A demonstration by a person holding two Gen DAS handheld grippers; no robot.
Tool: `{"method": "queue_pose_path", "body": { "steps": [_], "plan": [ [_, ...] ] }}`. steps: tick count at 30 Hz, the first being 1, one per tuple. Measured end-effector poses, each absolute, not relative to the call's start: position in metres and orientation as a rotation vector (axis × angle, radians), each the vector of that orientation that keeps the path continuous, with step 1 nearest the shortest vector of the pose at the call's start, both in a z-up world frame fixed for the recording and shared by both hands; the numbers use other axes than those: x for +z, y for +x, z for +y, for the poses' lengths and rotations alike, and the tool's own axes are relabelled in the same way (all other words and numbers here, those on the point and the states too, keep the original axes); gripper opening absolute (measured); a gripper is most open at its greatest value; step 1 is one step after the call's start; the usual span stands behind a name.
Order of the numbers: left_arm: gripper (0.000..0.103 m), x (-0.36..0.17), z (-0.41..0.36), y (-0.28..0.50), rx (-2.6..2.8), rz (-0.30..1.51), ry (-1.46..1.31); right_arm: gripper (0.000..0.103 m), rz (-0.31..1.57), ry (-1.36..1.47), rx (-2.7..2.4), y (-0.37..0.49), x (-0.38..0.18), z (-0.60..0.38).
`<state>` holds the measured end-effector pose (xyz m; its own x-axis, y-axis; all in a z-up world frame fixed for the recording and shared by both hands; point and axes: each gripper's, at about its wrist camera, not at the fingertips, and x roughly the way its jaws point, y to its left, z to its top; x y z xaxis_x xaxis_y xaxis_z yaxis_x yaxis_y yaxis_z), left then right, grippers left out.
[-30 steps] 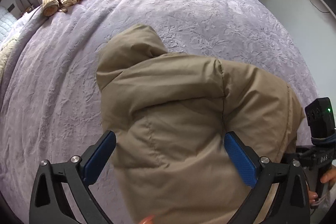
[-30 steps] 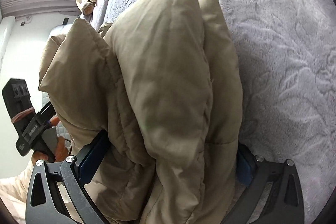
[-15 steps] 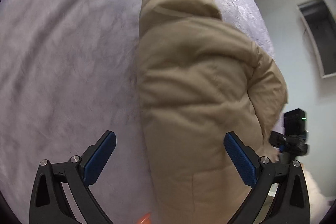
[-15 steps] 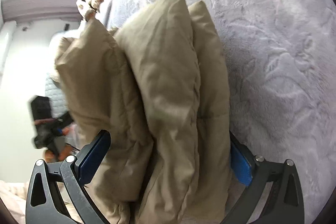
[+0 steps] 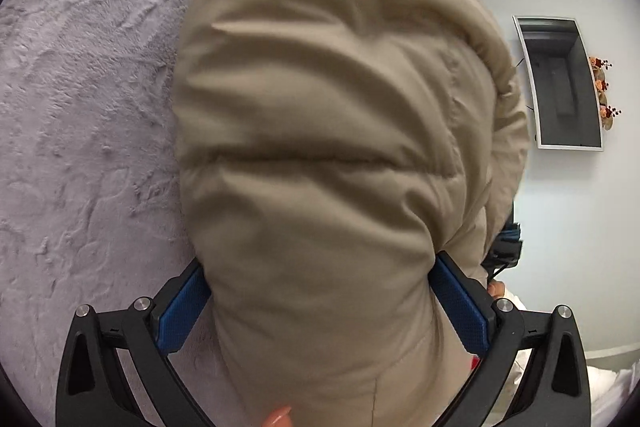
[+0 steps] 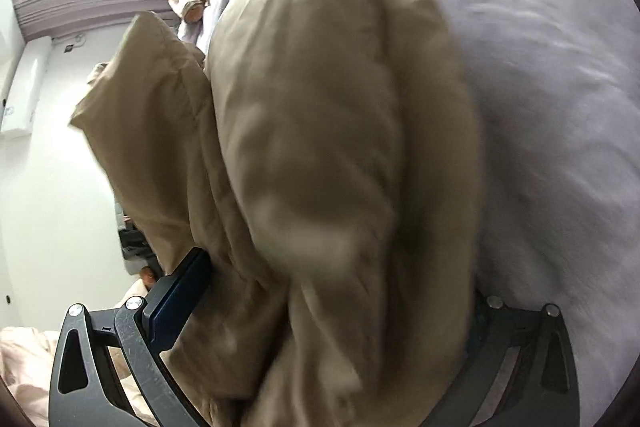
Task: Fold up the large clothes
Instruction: 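Grasp the coat bundle with the left tool and lift it up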
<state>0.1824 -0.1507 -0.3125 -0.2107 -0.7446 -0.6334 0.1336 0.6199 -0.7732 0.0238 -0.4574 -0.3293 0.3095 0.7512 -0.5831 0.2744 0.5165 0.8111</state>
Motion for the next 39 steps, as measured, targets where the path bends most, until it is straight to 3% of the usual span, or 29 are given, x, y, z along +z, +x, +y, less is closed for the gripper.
{"method": "queue_pose_path", "body": {
  "steps": [8,11,13,26,32,39],
  "plan": [
    [0.103,-0.311,-0.169,0.178,-0.840,1.611,-0.505,0.101,1.264,1.101,0.350,0.029,-0.336,-0.452],
    [0.103,-0.295,-0.184,0.176,-0.882,1.590,-0.472,0.084,1.257,1.105,0.365,0.025,-0.324,-0.447],
    [0.103,-0.277,-0.188,0.175,-0.924,1.552,-0.464,0.081,1.233,1.092,0.408,0.023,-0.309,-0.439],
    [0.103,-0.206,-0.098,0.241,-0.883,1.369,-0.484,0.080,1.066,0.997,0.563,0.071,-0.225,-0.358],
    [0.103,-0.205,-0.037,0.323,-0.777,1.352,-0.447,0.080,1.064,1.037,0.614,0.142,-0.247,-0.310],
    [0.103,-0.253,-0.018,0.371,-0.674,1.395,-0.414,0.081,1.115,1.079,0.566,0.192,-0.293,-0.288]
  ]
}}
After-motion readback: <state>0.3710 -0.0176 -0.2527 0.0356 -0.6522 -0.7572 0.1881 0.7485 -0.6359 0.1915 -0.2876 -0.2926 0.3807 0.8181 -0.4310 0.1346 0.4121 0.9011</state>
